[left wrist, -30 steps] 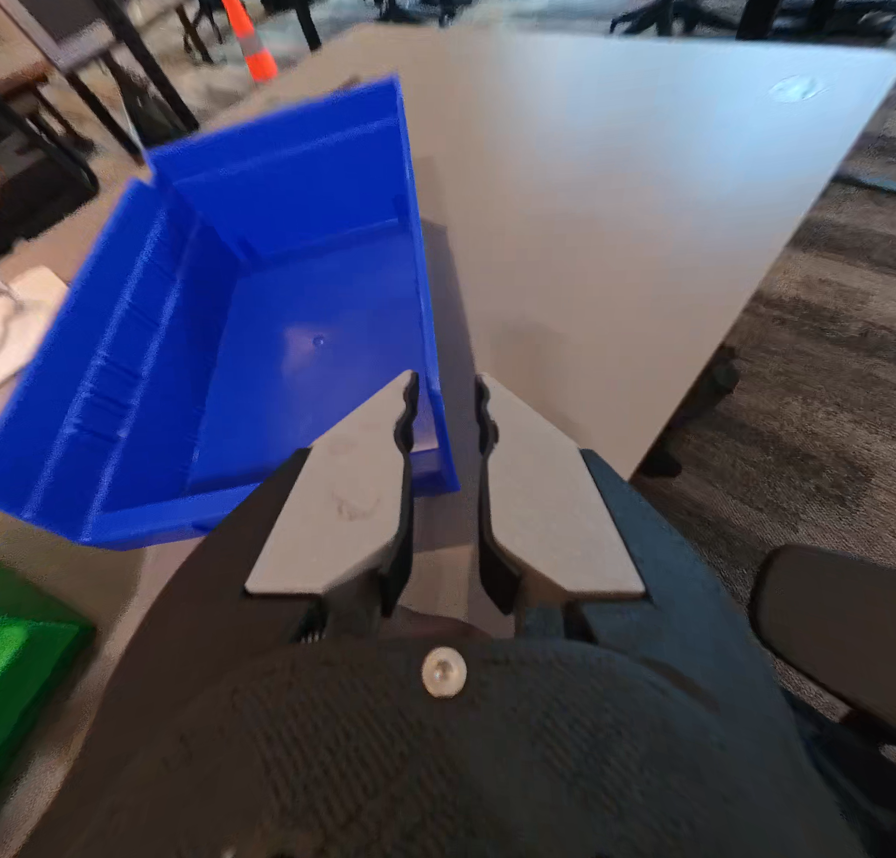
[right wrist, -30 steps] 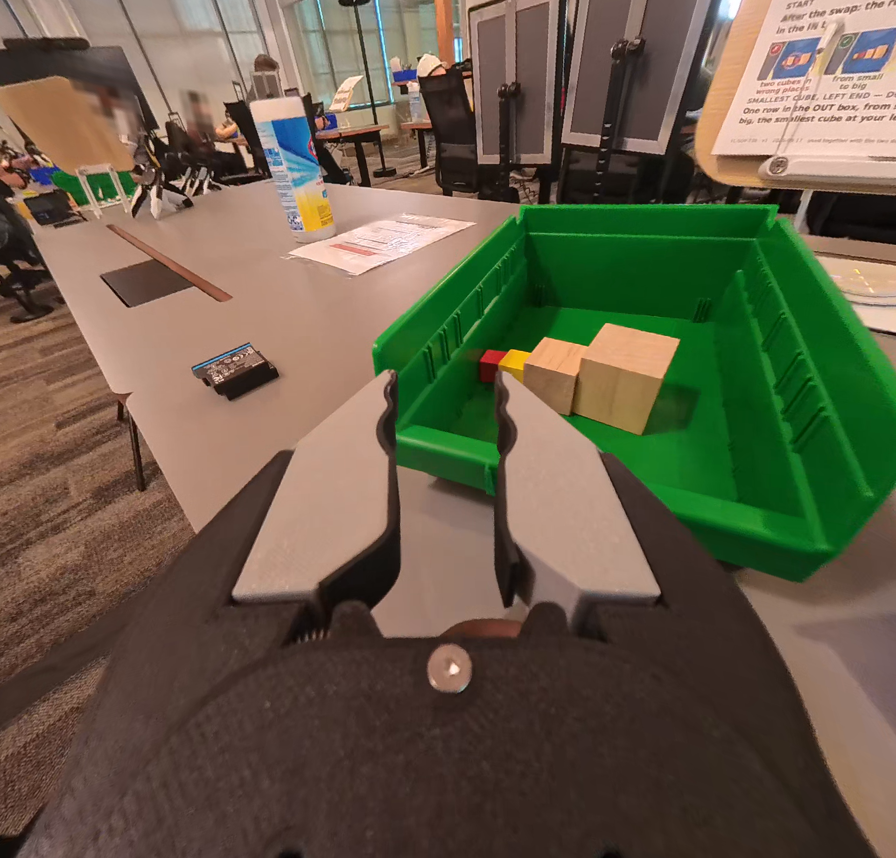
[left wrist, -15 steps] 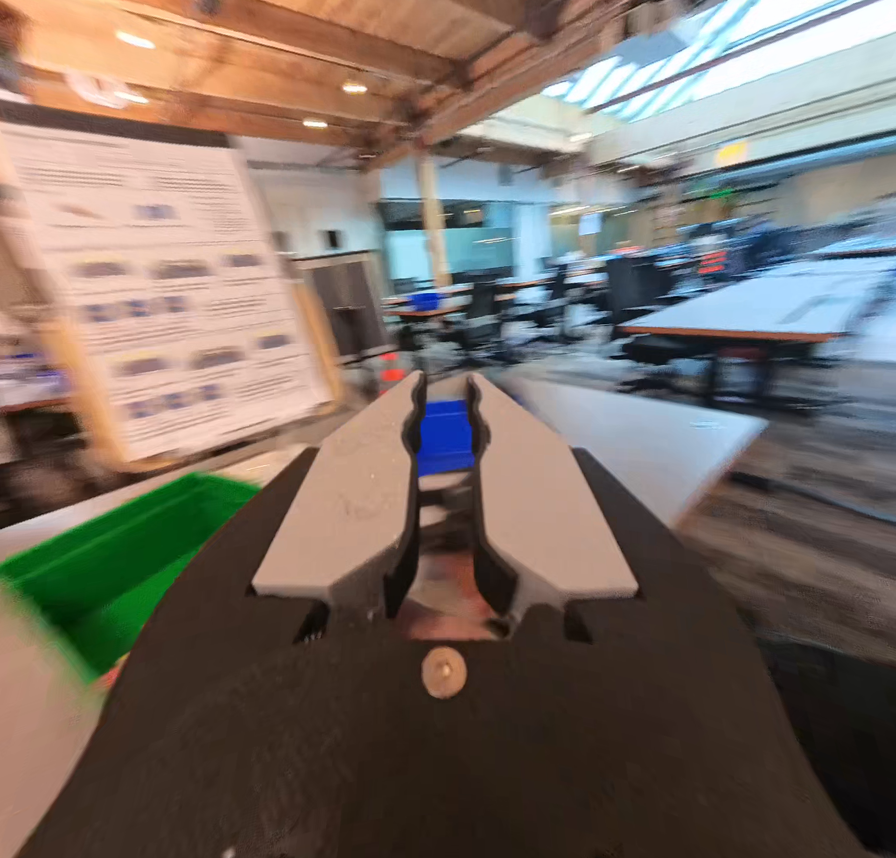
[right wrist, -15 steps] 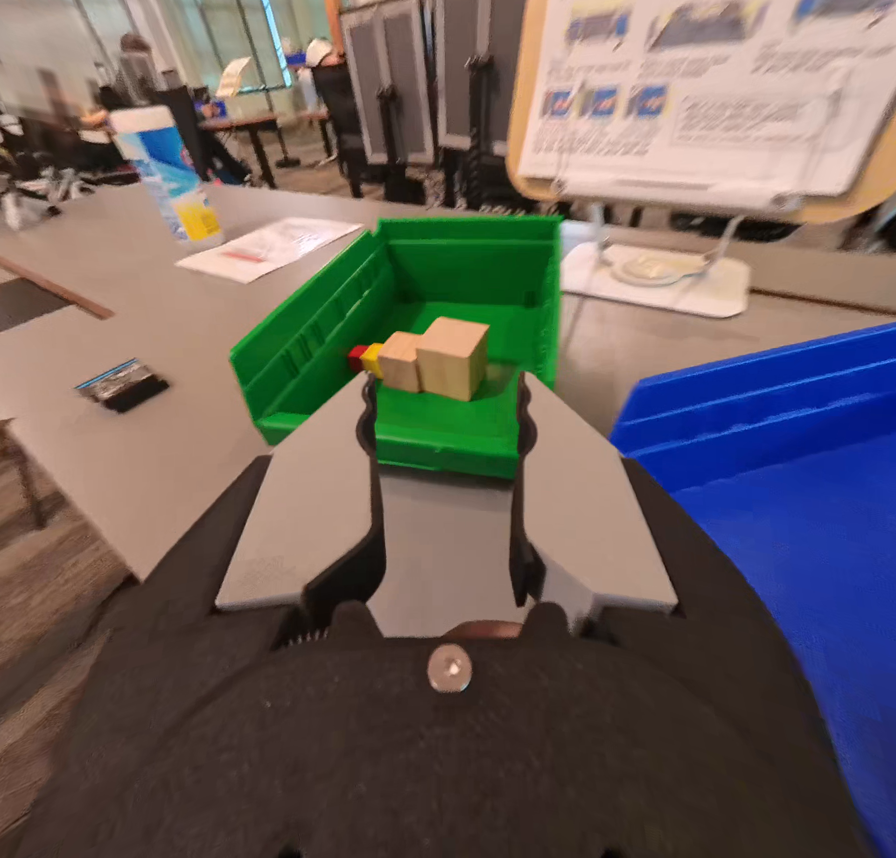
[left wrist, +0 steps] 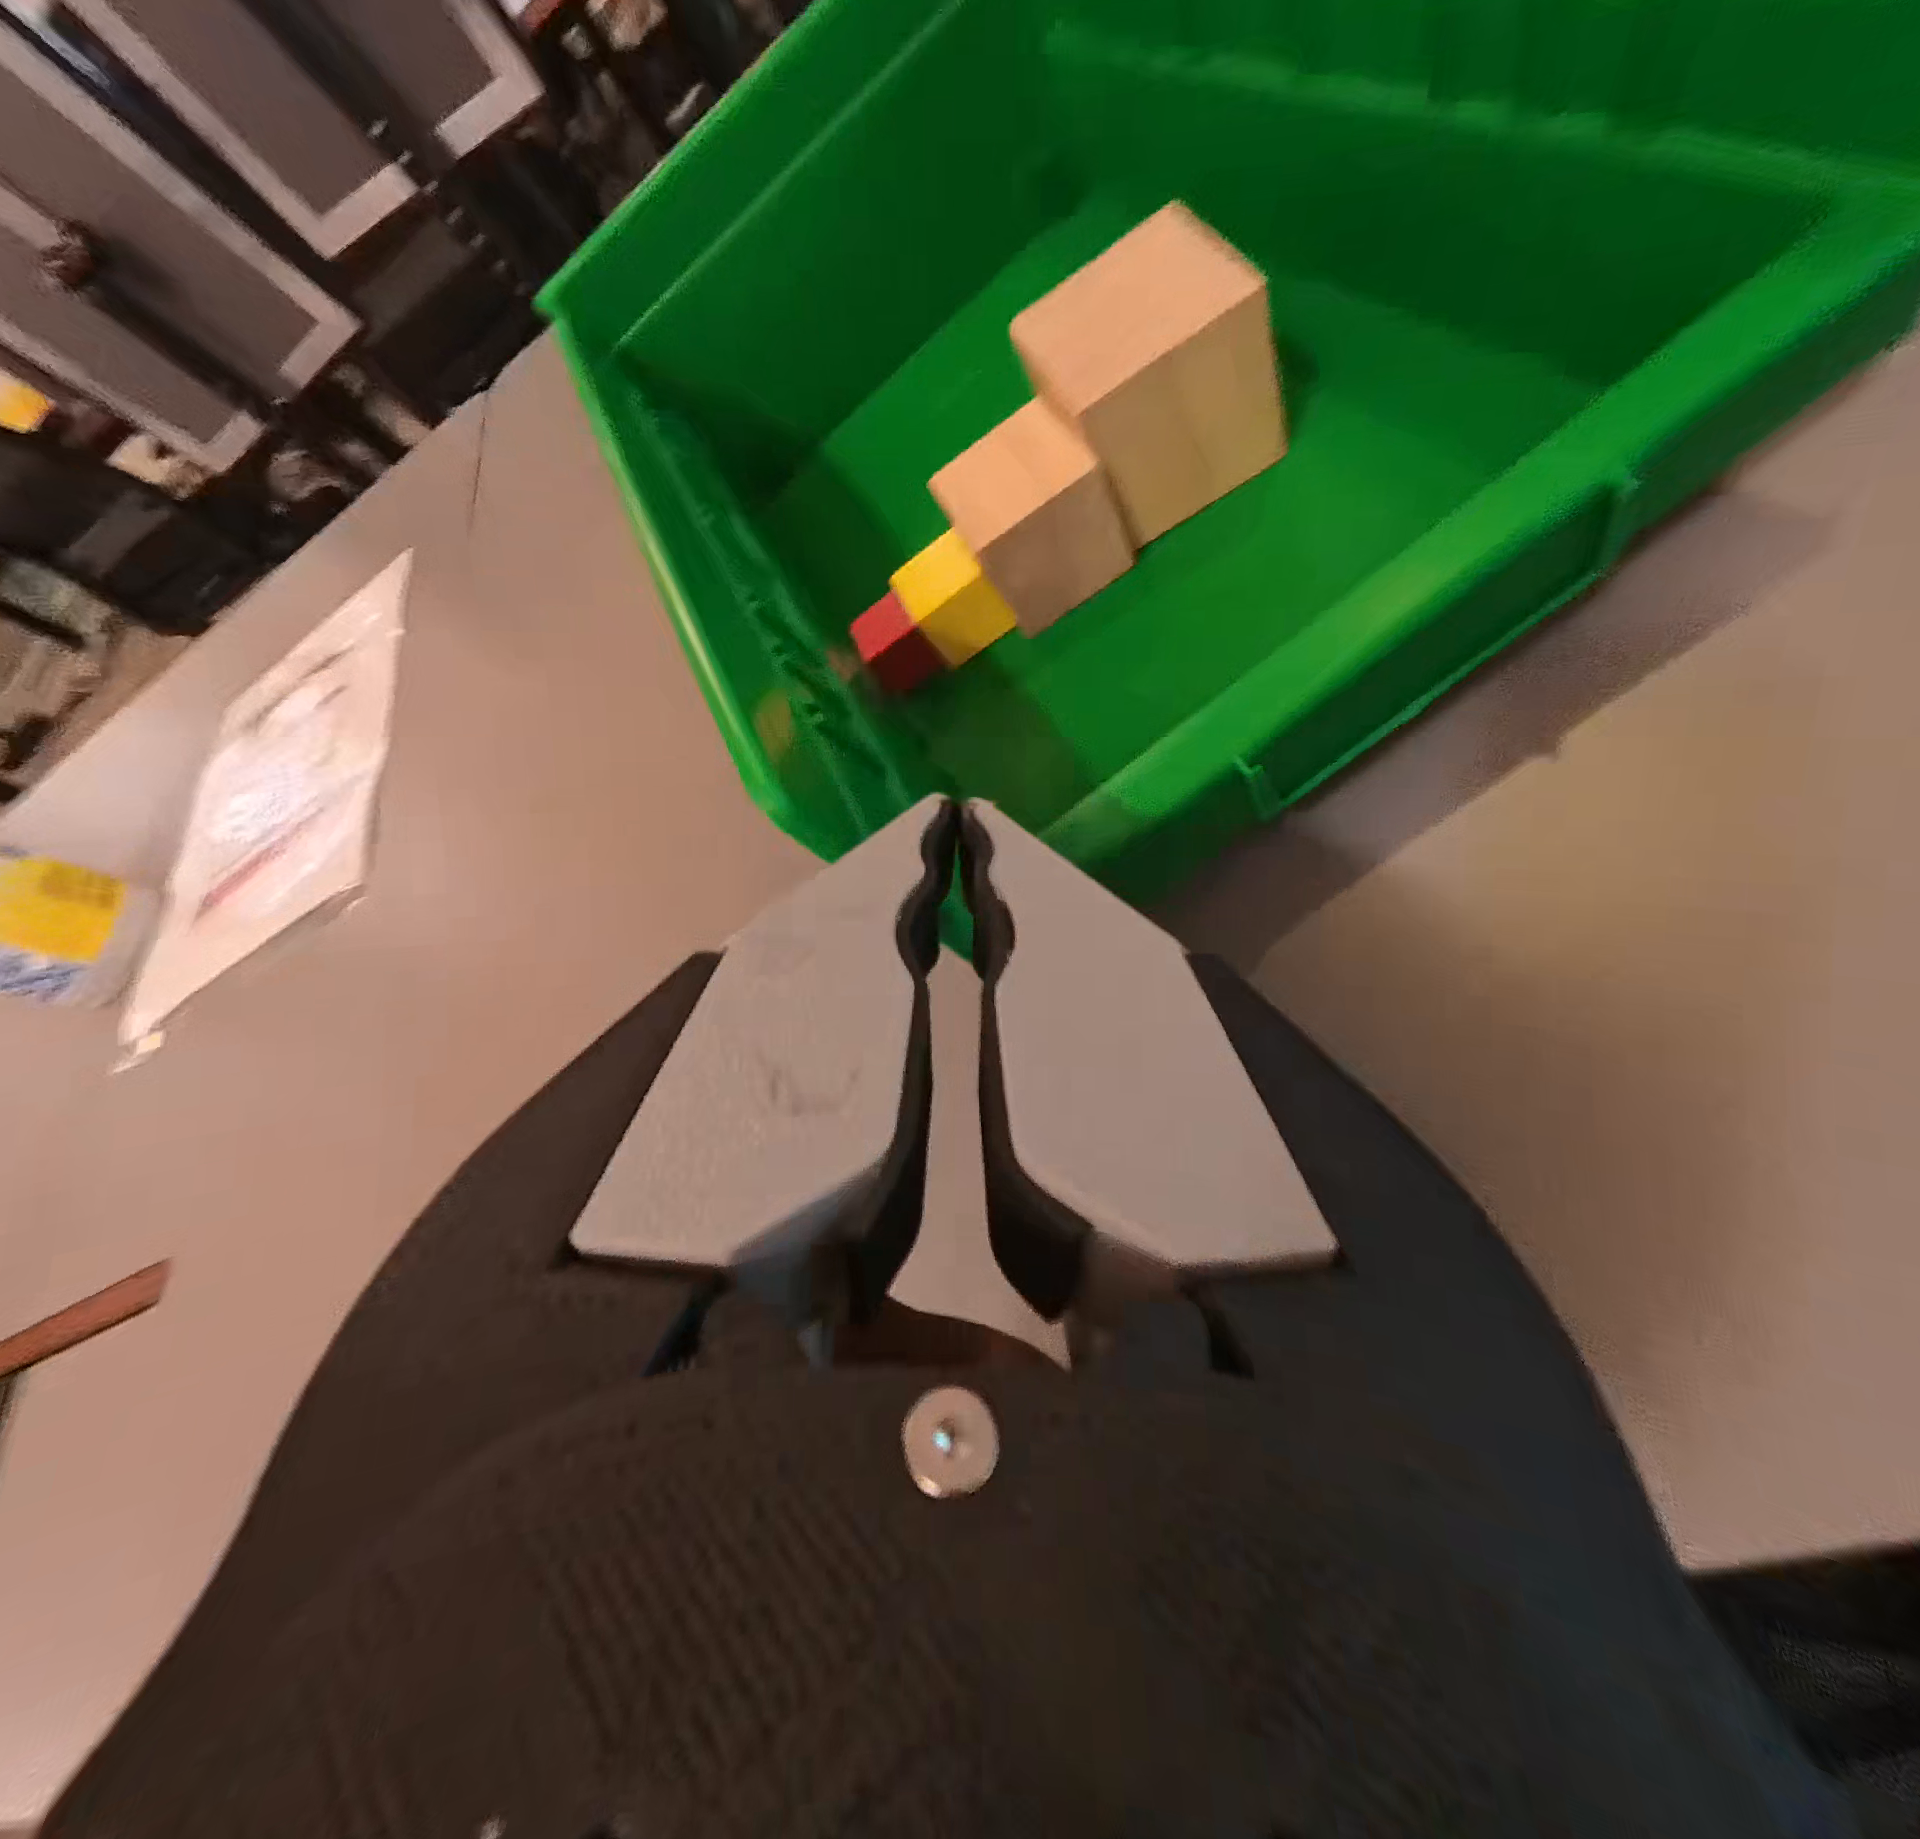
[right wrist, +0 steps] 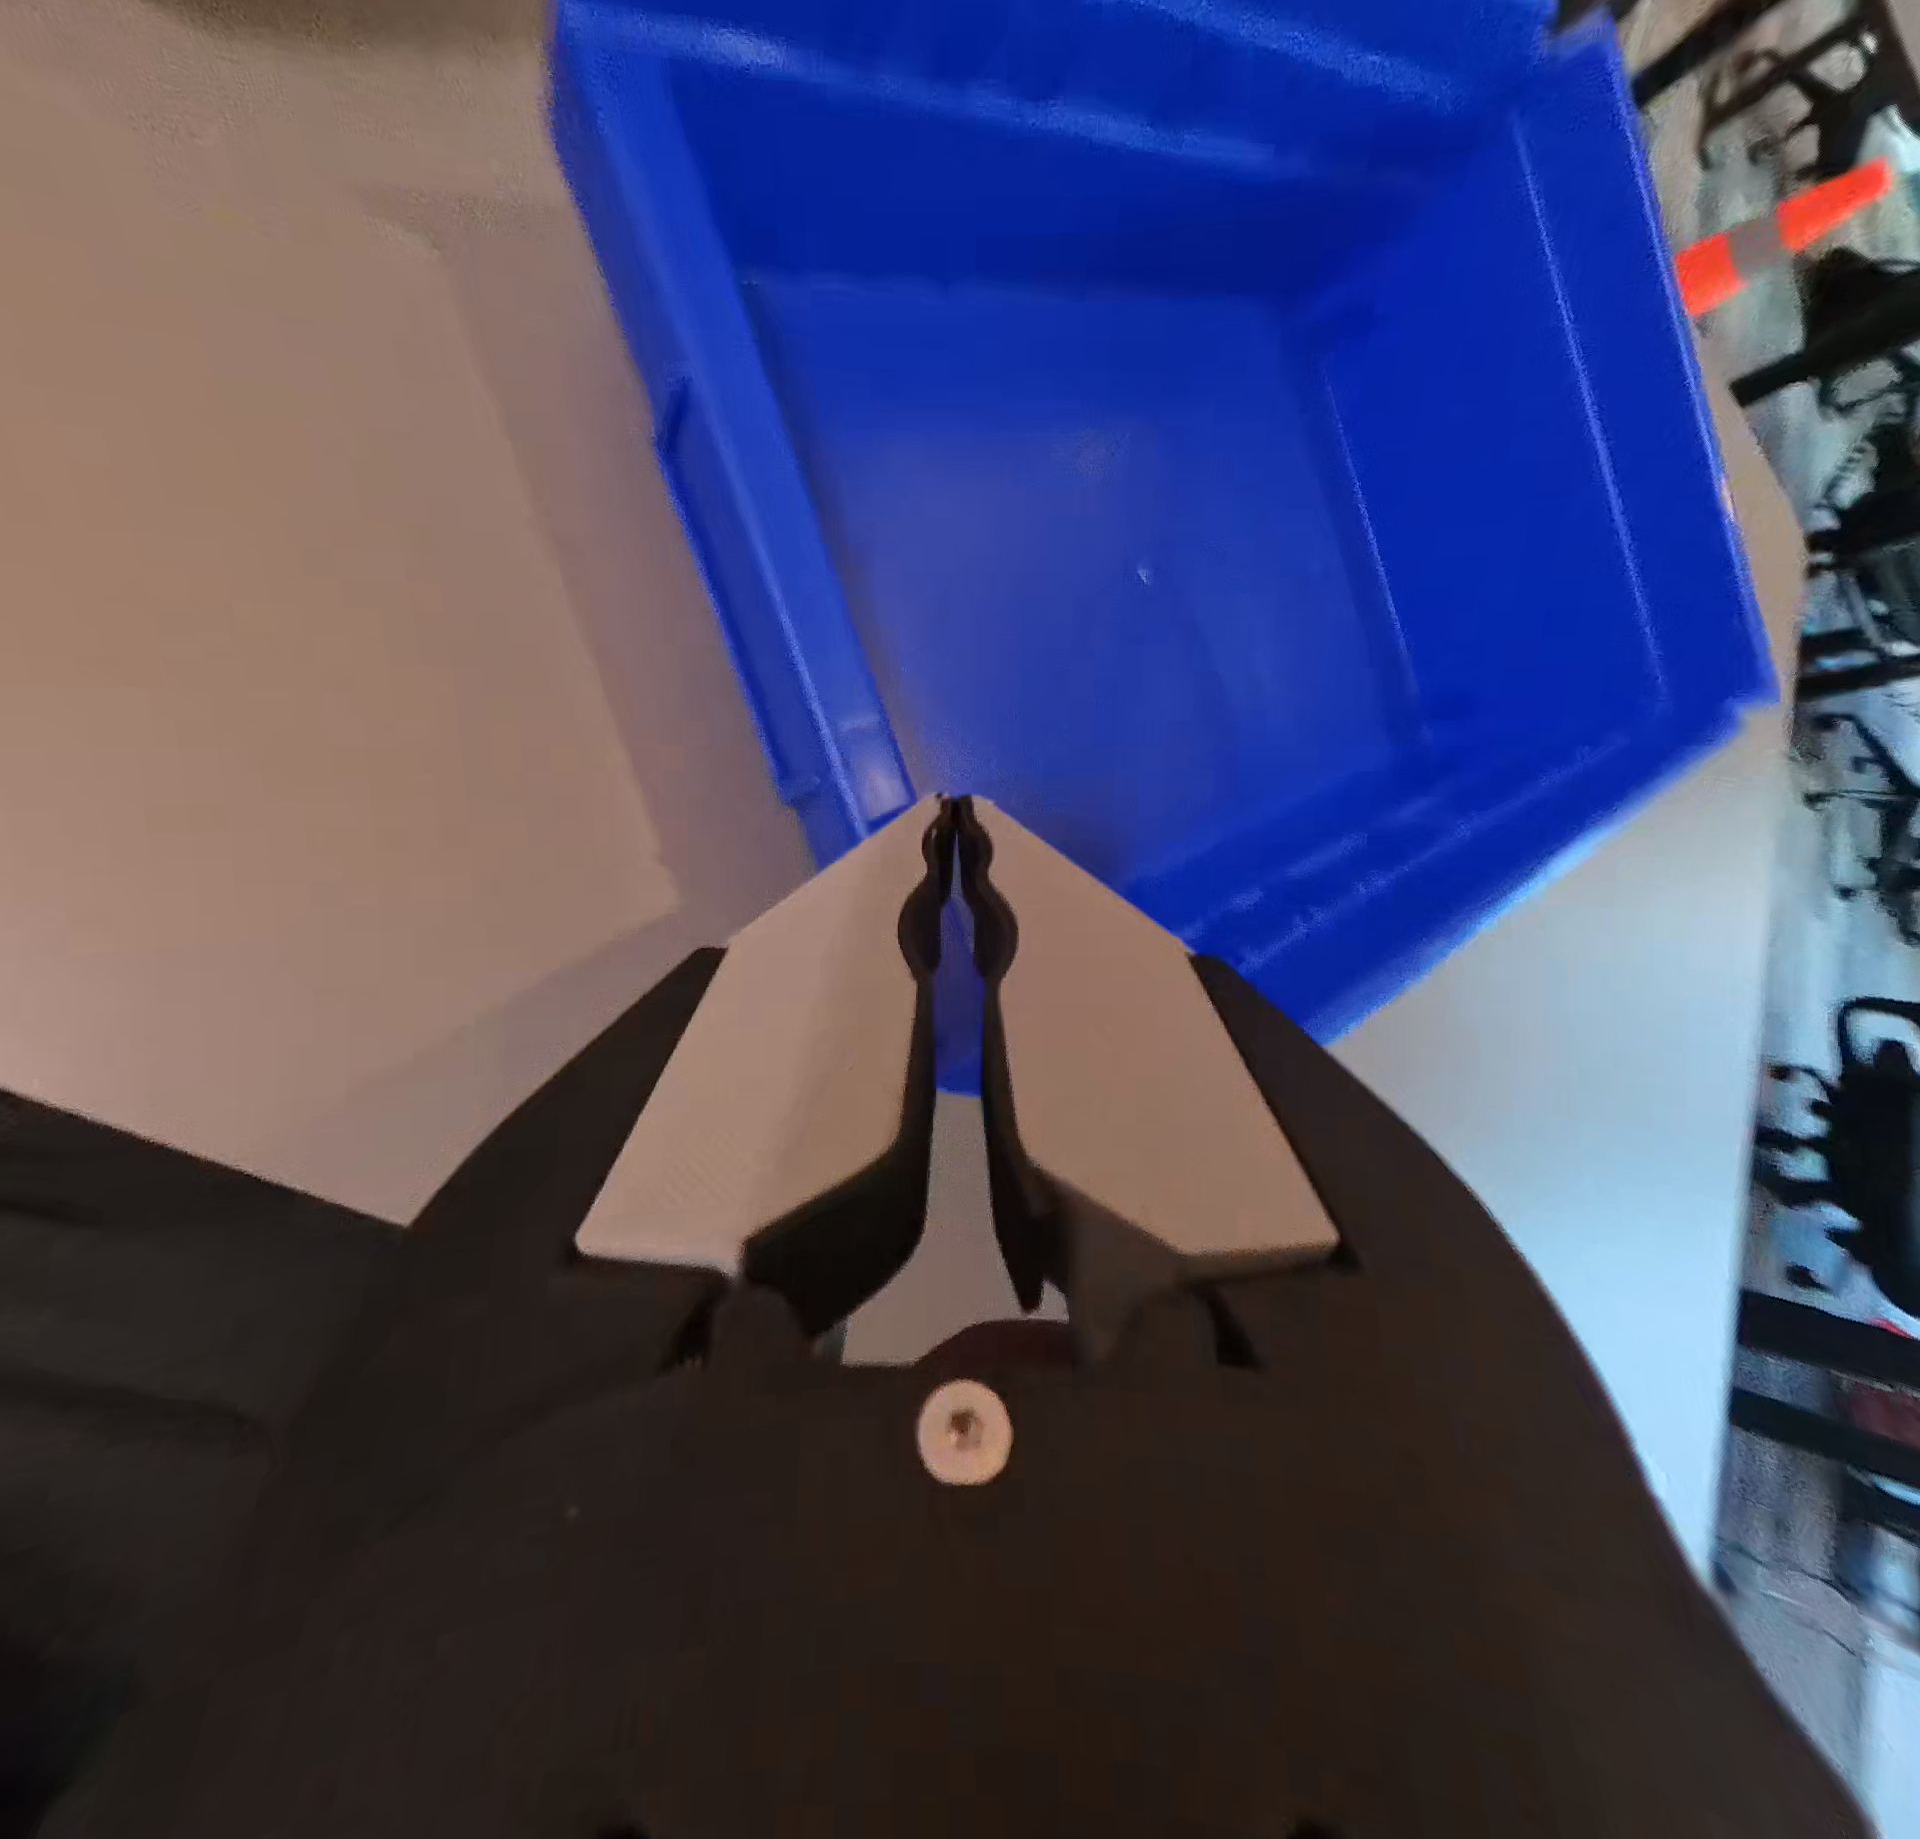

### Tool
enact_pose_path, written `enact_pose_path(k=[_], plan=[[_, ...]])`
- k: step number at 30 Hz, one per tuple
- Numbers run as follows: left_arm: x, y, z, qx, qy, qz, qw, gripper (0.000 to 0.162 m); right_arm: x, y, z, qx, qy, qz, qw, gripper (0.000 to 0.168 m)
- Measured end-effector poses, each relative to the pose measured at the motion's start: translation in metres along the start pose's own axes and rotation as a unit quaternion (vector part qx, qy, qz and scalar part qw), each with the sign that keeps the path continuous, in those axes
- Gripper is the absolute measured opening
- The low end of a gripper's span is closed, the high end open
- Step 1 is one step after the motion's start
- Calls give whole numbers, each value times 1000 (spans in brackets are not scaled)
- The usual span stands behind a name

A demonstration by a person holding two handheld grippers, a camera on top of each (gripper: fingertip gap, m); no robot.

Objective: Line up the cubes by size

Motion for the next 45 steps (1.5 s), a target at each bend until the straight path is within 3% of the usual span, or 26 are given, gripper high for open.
enact_pose_path(k=[4,8,10,13,15,18,22,26,29,32,39,45], plan=[[-30,-15,14,-14,-3,-61,998,0,36,-15,46,-45,43,92,994,0],[-47,-16,21,-4,35,-75,997,0,73,-35,79,-67,6,111,992,0],[-35,-3,19,19,23,-9,1000,12,83,-34,88,-63,-28,95,993,4],[17,28,15,62,-26,224,972,22,69,-16,73,71,-37,-12,997,18],[44,41,10,97,-76,276,953,43,42,3,53,184,-14,-138,973,59],[69,30,0,84,-138,229,960,42,18,11,38,212,9,-210,954,57],[94,5,-8,65,-208,193,957,46,6,-7,31,180,55,-209,960,58],[96,-12,-15,60,-214,136,965,39,13,-28,51,107,101,-201,969,23],[94,-18,-17,41,-172,141,974,37,29,-38,73,66,124,-192,971,0],[93,-22,-19,37,-148,140,978,37,49,-42,88,57,99,-195,974,0],[95,-27,-20,40,-125,111,985,37,90,-54,110,33,46,-122,991,5],[87,-27,-17,40,-118,101,987,37,81,-30,99,108,15,-118,987,21]])
Point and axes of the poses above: each gripper's, where its closed fingertips meet, y back along the fingers, z out of its underside, x = y × z across the jaws, the point moved 8 cm from there along y, back along the fingers, and after that the axes turned 10 degrees about y, right-handed, at the moved point
